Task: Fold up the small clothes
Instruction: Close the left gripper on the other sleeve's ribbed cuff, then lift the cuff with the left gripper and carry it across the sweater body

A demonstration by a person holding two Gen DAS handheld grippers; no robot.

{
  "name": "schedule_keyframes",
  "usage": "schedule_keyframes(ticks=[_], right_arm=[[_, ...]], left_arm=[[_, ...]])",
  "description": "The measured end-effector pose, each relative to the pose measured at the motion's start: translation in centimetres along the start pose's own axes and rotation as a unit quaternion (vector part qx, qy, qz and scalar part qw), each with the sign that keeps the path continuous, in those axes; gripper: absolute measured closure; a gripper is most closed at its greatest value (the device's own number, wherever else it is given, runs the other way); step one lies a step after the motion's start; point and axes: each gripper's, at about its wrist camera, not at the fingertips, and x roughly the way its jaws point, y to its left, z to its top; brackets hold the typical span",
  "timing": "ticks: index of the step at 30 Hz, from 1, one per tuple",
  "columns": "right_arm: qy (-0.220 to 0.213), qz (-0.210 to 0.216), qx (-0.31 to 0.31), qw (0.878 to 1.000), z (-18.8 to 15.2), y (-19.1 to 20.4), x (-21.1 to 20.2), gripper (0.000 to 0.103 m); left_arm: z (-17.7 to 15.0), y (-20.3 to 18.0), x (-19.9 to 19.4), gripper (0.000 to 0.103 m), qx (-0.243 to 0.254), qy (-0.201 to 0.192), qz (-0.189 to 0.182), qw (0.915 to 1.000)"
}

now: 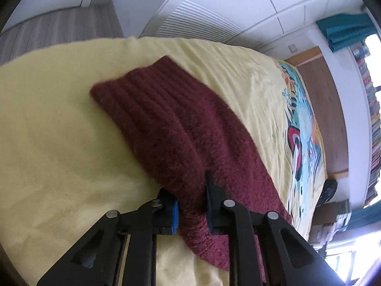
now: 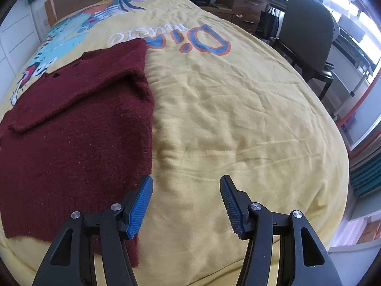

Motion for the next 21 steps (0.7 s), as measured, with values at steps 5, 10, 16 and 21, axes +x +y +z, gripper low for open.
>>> schedule_keyframes(ticks=[5, 10, 16, 21], right_arm=[[-0.004, 0.005, 0.012, 1.000, -0.3, -1.3, 0.1, 0.043], [-0.006, 0.008, 0.033, 0.999, -0.9, -3.4, 0.1, 0.043], [-0.017, 0.007, 0.038, 0.999, -1.7, -5.6, -0.3, 0.043], [-0.026, 0.016, 0.046, 0.998, -2.4, -7.4, -0.7, 0.043]], left_arm=[[-0.5, -2.9, -1.1, 0.091, 0.030, -0.004, -0.003, 0.9996], [-1.7, -6.6, -1.7, 0.091, 0.056, -0.006, -0.006, 0.9984], [-3.8, -11.1, -1.8, 0.092, 0.071, -0.002, -0.026, 0.9972], [-6.0, -14.7, -1.8, 0.092, 0.076, 0.007, -0.055, 0.9956]])
